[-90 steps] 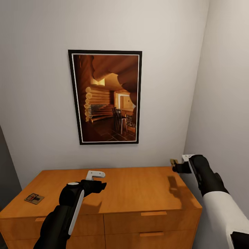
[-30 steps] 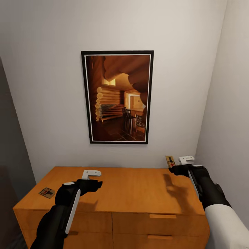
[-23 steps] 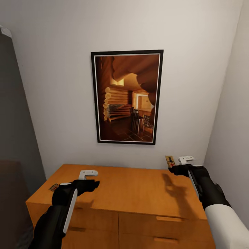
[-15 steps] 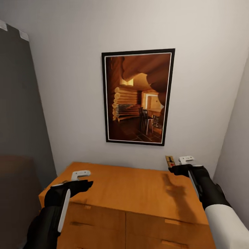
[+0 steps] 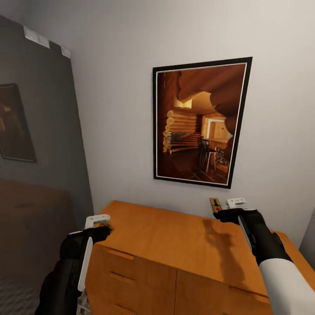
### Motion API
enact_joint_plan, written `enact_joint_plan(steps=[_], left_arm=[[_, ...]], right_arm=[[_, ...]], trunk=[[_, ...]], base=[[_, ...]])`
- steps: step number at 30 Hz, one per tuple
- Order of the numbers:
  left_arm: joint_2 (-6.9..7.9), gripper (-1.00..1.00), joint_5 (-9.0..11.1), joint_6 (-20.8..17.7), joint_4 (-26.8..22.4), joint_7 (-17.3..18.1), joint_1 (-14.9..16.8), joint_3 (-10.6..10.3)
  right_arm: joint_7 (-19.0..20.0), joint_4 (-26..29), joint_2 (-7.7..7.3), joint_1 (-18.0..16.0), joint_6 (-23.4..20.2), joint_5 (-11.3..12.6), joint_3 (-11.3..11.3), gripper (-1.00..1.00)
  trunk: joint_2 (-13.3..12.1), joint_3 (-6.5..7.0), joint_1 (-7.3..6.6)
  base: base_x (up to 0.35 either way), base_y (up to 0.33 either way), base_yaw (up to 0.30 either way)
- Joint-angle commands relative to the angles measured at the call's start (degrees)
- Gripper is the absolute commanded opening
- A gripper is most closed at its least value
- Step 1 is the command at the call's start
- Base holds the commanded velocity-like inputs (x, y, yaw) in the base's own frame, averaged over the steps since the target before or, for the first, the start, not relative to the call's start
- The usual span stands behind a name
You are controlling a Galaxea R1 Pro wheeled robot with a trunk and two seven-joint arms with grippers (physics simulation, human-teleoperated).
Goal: Take the four mousetraps from the cabinet in the bathroom and place them on the bathroom floor. Make sure all four end up on the same floor surface, and ensure that at least two of them are either under or directly next to the same bathroom sink.
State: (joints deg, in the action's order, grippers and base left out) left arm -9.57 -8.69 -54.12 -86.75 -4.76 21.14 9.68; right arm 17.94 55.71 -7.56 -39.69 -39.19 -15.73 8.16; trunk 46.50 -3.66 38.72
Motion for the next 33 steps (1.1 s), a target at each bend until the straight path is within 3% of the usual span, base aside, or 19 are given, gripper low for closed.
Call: enact_joint_plan(steps=[1, 7, 13, 18, 20, 22, 24, 29, 33], left_arm=[[-0.16, 1.00, 0.0, -0.2, 0.0, -0.7, 0.4, 0.0], [-0.43, 1.00, 2.5, -0.3, -0.1, -5.0, 2.2, -0.2], [-0.43, 1.00, 4.8, -0.3, 0.5, -12.9, 5.1, -1.4], [-0.43, 1.00, 9.0, -0.3, 3.9, -19.1, 9.2, -3.0], [-0.43, 1.00, 11.0, -0.2, 8.4, -23.4, 11.9, -3.4], [-0.43, 1.00, 14.4, 0.9, 13.5, -28.0, 15.9, -3.5], [-0.43, 1.00, 16.7, 1.8, 15.9, -30.6, 18.5, -3.6], [-0.43, 1.00, 20.4, 2.7, 18.8, -35.2, 21.6, -3.9], [-0.43, 1.00, 22.2, 2.8, 19.3, -36.6, 22.2, -6.9]], right_arm=[[0.5, 0.1, 0.00, 0.0, -0.5, -0.5, 0.1, -1.00], [0.5, 0.2, 0.00, 0.0, -1.7, -0.6, 0.1, -1.00], [0.5, 0.2, 0.00, 0.0, -1.9, -0.6, 0.1, -1.00], [0.5, 0.2, 0.00, 0.0, -1.9, -0.6, 0.1, -1.00], [0.5, 0.2, 0.00, 0.0, -1.9, -0.7, 0.1, -1.00], [0.5, 0.2, 0.00, 0.0, -1.9, -0.7, 0.1, -1.00], [0.5, 0.2, 0.00, 0.0, -1.9, -0.7, 0.1, -1.00], [0.4, 0.2, 0.00, 0.0, -1.9, -0.7, 0.1, -1.00], [0.4, 0.2, 0.00, 0.0, -1.9, -0.7, 0.1, -1.00]], trunk=[[0.1, -0.10, 0.02], [0.1, -0.10, 0.02], [0.1, -0.10, 0.02], [0.1, -0.10, 0.02], [0.1, -0.10, 0.02], [0.1, -0.10, 0.02], [0.1, -0.10, 0.02], [0.1, -0.10, 0.02], [0.1, -0.10, 0.02]], base=[[0.000, 0.000, 0.233], [0.000, 0.000, 0.079], [0.000, 0.000, 0.011], [0.000, 0.000, 0.001], [0.000, 0.000, 0.000], [0.000, 0.000, 0.000], [0.000, 0.000, 0.000], [0.000, 0.000, 0.000], [0.000, 0.000, 0.000]])
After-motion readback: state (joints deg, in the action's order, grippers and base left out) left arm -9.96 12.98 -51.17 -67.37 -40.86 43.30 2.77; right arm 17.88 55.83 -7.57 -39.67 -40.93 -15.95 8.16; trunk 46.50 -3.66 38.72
